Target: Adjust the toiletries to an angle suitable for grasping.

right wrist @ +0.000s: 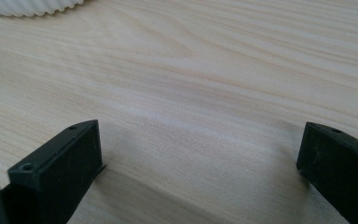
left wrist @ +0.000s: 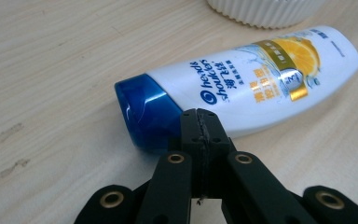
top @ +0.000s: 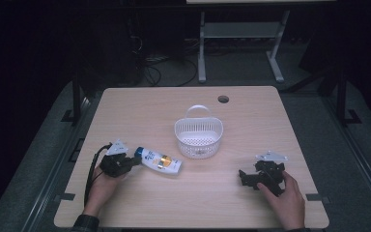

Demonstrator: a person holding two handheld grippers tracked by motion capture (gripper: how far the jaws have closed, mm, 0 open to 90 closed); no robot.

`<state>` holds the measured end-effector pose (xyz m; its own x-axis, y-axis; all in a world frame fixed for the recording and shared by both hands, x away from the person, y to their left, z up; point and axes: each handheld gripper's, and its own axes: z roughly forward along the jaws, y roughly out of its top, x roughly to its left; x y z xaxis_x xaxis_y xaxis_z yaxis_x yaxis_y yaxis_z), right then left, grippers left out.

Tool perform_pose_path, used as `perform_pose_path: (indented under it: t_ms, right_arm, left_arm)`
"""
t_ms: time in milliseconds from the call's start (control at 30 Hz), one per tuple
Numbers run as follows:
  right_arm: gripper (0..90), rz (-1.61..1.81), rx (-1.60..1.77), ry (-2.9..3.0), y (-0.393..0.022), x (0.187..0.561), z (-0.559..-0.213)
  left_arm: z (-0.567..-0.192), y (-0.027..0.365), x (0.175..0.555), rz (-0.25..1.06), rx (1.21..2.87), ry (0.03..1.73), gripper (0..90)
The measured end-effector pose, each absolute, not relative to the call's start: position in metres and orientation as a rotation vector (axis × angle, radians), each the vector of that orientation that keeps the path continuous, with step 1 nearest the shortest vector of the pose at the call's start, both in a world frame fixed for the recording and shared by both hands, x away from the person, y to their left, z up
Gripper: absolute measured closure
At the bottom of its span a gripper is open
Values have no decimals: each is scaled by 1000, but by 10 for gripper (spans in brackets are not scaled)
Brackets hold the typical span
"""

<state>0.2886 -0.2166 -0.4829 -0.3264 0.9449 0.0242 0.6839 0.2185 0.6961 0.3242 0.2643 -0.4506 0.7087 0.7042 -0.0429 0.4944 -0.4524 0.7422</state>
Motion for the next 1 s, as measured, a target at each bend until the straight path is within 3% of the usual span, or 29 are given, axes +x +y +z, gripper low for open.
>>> perform_pose_path:
  t_ms: [533,1000]
  right_arm:
    - [0,869,1506,2092,-217,289,-483]
    - [0,869,1507,2092,-217,289,-483]
  left_arm:
    - [-436,253,327,306,2101,874,897]
    - [-424,209,336,274,2112,774,897]
